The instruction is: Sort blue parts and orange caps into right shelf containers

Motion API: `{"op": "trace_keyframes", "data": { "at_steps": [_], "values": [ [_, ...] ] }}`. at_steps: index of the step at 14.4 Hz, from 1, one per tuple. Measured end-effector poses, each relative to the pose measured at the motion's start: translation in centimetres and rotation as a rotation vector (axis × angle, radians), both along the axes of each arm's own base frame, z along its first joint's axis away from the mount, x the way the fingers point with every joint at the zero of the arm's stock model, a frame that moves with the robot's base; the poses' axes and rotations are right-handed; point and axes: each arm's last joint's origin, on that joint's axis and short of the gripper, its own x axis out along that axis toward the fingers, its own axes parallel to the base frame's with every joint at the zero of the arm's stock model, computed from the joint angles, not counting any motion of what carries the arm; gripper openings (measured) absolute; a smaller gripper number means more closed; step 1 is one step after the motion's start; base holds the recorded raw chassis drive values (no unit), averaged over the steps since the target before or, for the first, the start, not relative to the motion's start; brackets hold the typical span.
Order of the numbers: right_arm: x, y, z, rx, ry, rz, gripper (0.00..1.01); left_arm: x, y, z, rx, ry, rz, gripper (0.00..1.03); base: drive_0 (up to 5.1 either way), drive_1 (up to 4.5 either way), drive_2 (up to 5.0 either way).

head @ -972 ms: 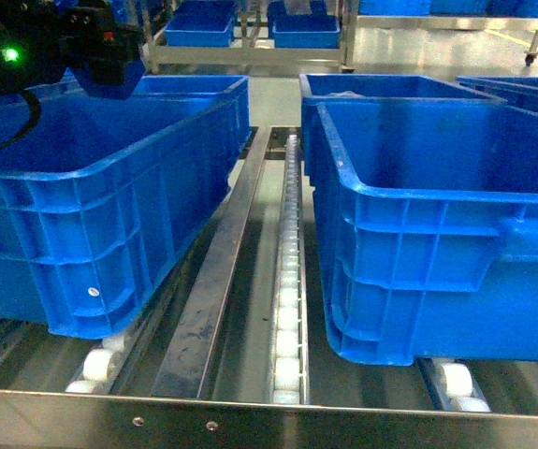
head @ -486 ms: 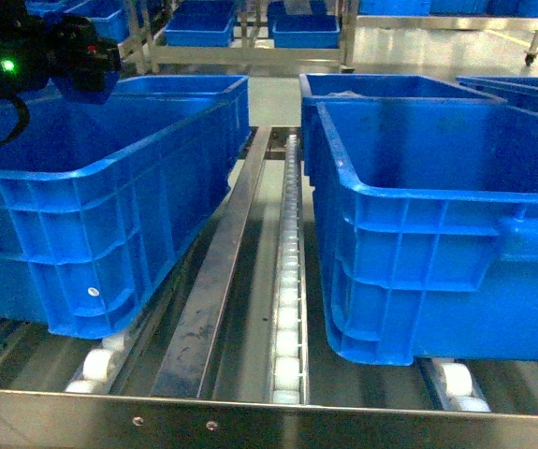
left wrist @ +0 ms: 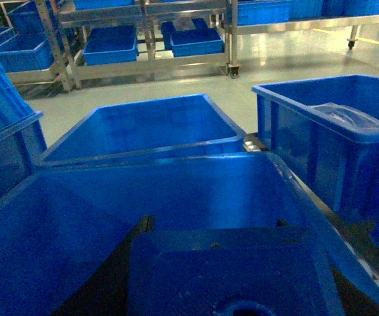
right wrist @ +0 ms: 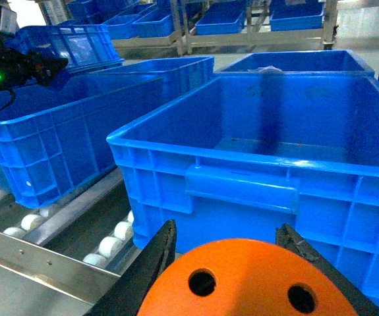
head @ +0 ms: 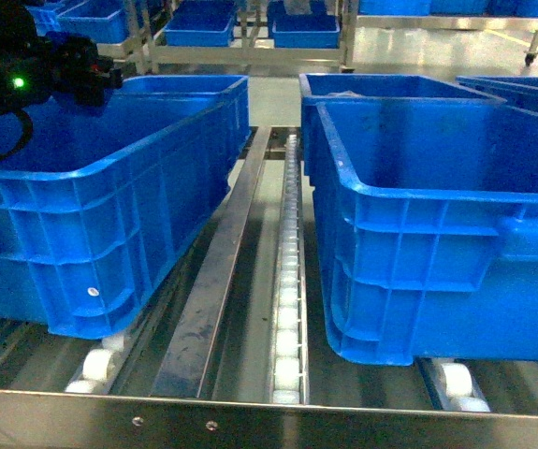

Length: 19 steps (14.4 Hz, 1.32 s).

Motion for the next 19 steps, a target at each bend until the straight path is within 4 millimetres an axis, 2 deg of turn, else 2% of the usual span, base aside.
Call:
{"op": "trace_keyframes", "data": {
  "at_steps": [3, 4, 7, 8, 14, 15, 19],
  "values": [
    [0.0, 0.0, 0.0, 0.0, 0.0, 0.0, 0.41, 0.1, 0.2, -0.3, 0.011, 0.003, 0.01, 0.44, 0.0, 0.0, 0.0],
    [0.0, 0.0, 0.0, 0.0, 0.0, 0.0, 0.41, 0.1, 0.2, -0.3, 0.012, 0.003, 0.01, 0.54, 0.0, 0.0, 0.0],
    [0.0, 0.0, 0.0, 0.0, 0.0, 0.0, 0.41, 0.1, 0.2, -0.3, 0.012, 0.002, 0.01, 0.94, 0.0, 0.0, 0.0],
    [0.0, 0.0, 0.0, 0.0, 0.0, 0.0, 0.41, 0.1, 0.2, -0.3, 0.015, 0.001, 0.01, 0.99, 0.0, 0.0, 0.0],
    [0.0, 0.0, 0.0, 0.0, 0.0, 0.0, 0.41, 0.1, 0.2, -0.4, 0.013, 0.011, 0.004, 0.98, 0.0, 0.0, 0.0],
    [0.0, 0.0, 0.0, 0.0, 0.0, 0.0, 0.41, -1.2, 0.2, -0.6, -0.049, 0.081, -0.115, 0.98, 0.0, 0.0, 0.0],
    [0.0, 0.0, 0.0, 0.0, 0.0, 0.0, 0.41, -2.4, 0.2, 1.3, -0.072, 0.04, -0.14, 0.98, 0.0, 0.0, 0.0]
  ]
}}
